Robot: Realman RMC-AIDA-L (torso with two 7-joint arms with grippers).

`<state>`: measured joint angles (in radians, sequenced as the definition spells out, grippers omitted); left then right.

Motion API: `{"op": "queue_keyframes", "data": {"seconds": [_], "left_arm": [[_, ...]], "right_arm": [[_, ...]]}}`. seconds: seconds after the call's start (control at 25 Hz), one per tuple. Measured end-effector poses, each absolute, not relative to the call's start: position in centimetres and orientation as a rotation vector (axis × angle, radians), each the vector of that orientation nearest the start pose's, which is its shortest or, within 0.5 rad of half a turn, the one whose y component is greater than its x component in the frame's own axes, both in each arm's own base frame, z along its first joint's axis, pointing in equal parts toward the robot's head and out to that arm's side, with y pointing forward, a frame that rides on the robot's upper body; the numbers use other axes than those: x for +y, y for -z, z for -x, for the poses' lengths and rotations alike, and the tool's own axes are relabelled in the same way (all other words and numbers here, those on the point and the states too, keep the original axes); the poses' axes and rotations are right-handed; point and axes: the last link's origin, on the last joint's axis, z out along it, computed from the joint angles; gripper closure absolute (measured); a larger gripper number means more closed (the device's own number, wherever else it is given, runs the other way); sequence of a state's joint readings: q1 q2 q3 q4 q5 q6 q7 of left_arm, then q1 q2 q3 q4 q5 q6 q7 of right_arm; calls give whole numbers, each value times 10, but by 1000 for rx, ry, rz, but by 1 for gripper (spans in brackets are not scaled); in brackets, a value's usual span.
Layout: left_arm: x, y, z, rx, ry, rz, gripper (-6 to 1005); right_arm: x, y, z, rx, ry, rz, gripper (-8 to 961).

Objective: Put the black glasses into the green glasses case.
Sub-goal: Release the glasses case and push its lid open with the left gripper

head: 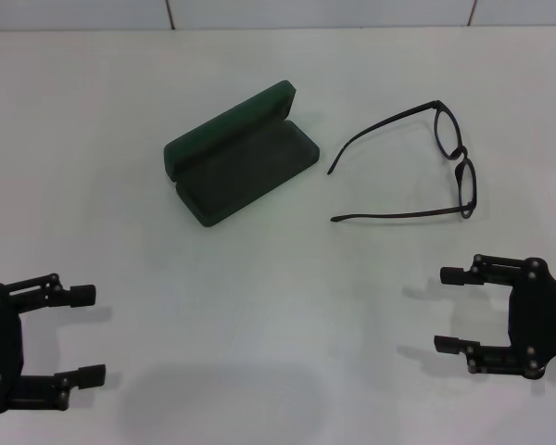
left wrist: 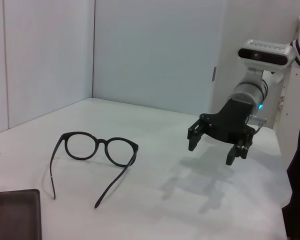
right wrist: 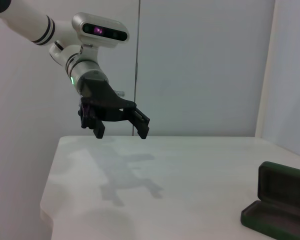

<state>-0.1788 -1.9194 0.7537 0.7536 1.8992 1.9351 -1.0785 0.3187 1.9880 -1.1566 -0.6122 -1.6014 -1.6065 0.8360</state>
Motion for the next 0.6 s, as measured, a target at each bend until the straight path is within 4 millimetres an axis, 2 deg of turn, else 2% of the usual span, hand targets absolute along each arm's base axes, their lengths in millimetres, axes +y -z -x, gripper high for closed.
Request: {"op": "queue_keyframes", "data": {"seconds": [0.48, 0.6], "left_arm": [[208, -73, 335, -357, 699, 2827, 145], [210, -74, 334, -420, 718, 2818, 146]], "right_arm": [[266, 11, -286, -27, -731, 2814, 250], [266, 11, -286, -23, -731, 2815, 250]]}}
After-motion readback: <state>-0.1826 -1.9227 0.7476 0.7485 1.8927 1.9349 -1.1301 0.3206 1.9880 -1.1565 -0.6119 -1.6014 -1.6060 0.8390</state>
